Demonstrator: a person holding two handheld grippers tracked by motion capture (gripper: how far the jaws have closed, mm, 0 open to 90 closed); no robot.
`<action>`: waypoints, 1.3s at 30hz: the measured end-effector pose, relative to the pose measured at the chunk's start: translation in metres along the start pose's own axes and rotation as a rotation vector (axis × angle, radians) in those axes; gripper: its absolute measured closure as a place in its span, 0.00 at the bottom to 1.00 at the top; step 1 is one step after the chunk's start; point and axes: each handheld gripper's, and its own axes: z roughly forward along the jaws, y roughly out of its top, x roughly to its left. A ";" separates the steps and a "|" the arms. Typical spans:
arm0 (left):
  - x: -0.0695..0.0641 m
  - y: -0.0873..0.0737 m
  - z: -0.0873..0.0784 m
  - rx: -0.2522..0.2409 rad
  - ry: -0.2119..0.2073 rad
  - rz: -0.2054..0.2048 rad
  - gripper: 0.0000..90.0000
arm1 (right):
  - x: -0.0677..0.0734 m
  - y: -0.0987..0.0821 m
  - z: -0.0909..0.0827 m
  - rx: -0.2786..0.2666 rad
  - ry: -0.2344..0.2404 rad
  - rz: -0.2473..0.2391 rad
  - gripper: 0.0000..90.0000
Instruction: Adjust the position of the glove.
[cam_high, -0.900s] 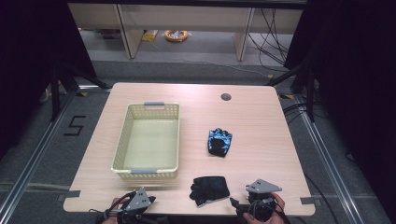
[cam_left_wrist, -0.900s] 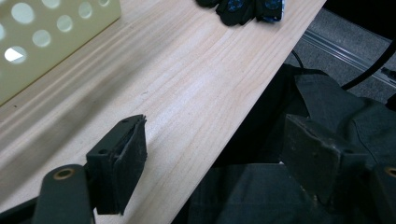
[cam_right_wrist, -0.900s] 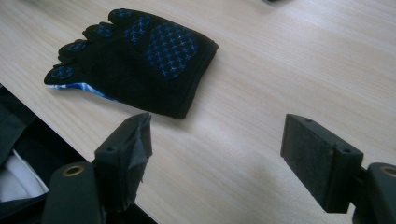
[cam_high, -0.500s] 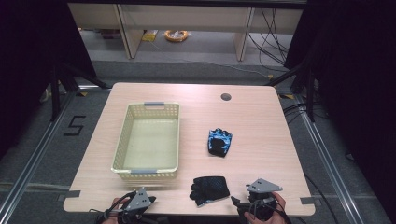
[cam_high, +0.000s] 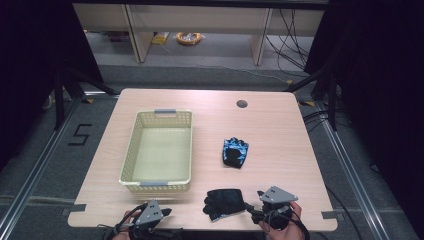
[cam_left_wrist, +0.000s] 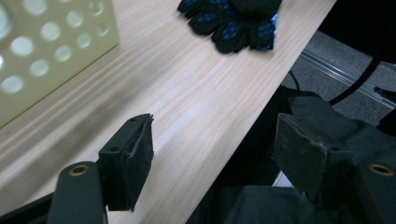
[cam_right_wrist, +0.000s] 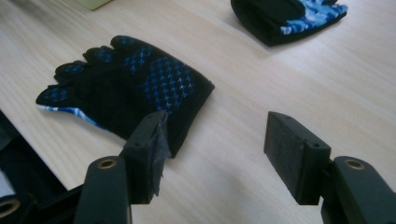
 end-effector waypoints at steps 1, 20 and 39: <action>-0.003 0.001 0.003 -0.029 -0.010 -0.036 0.32 | -0.001 0.001 0.002 -0.021 -0.007 -0.013 0.47; -0.008 0.030 0.044 -0.025 -0.030 -0.002 0.41 | -0.012 0.026 0.035 -0.001 0.062 0.009 0.61; -0.016 0.052 0.080 0.041 -0.028 0.142 0.60 | -0.017 0.031 0.067 0.041 0.147 0.017 0.70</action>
